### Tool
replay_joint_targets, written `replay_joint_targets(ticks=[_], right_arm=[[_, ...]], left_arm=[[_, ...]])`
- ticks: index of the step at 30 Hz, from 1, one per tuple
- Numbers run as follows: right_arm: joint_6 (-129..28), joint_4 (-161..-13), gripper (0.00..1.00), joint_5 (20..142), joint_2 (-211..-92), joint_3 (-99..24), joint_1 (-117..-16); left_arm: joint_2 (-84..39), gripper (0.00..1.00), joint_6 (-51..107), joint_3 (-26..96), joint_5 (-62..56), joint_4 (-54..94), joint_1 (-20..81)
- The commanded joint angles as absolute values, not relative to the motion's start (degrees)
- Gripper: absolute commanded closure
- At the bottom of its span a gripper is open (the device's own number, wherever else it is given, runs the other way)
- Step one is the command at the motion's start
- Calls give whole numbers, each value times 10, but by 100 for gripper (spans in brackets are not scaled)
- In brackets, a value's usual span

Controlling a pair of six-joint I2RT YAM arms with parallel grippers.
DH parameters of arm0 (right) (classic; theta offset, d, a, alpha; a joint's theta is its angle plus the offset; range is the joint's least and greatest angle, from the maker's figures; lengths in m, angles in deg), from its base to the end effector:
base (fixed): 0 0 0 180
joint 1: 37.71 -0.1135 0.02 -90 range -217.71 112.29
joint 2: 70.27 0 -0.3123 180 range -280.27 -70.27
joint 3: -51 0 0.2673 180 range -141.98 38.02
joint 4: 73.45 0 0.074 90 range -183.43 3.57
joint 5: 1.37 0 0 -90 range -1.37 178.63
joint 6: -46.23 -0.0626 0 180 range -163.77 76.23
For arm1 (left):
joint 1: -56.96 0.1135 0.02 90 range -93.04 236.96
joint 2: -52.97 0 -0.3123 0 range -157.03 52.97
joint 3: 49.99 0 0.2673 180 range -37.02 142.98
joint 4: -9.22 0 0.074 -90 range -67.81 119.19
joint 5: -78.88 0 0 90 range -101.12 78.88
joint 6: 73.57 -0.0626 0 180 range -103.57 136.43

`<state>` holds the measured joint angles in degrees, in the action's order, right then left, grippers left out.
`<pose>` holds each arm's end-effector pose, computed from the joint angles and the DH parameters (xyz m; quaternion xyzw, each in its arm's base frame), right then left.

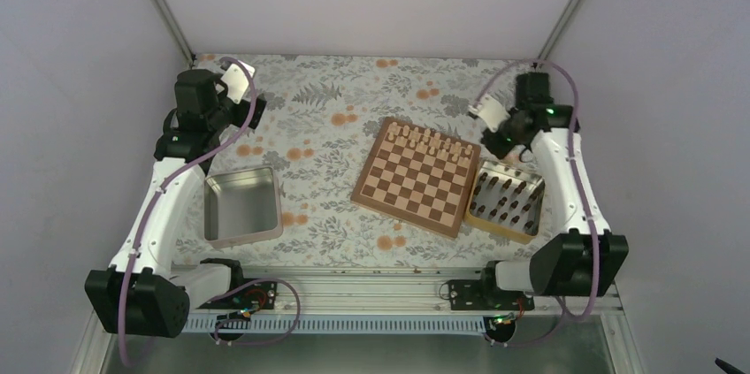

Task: Set up the chess pieces on the board
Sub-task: Pick up the chess piece from the storage box, then place the chess piece on the chessboard.

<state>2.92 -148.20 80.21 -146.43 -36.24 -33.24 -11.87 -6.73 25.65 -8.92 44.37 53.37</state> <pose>0.2678 -0.0117 0.3463 -0.3653 0.8999 -0.0336 0.2357 0.2735 -0.0196 0.3900 0.2045 0.8150 0.0762 0.5368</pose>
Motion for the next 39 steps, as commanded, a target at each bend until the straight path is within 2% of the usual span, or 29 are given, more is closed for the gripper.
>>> replay_joint_targets(ticks=[1,8,17,25,39], right_arm=[[-46,-1514,96,771,-1510,-413,-455],[-100,-1480,96,761,-1607,-458,-625],[-126,-1442,96,752,-1704,-446,-763],[-132,-1430,96,768,-1744,-438,-795],[-134,-1405,96,783,-1744,-396,-804]], left_arm=[[-107,0,-60,270,-78,452,536],[-105,0,-63,267,-89,456,536],[-103,0,-65,257,-90,458,536],[-97,0,-67,248,-87,456,536],[-96,0,-63,238,-80,451,536]])
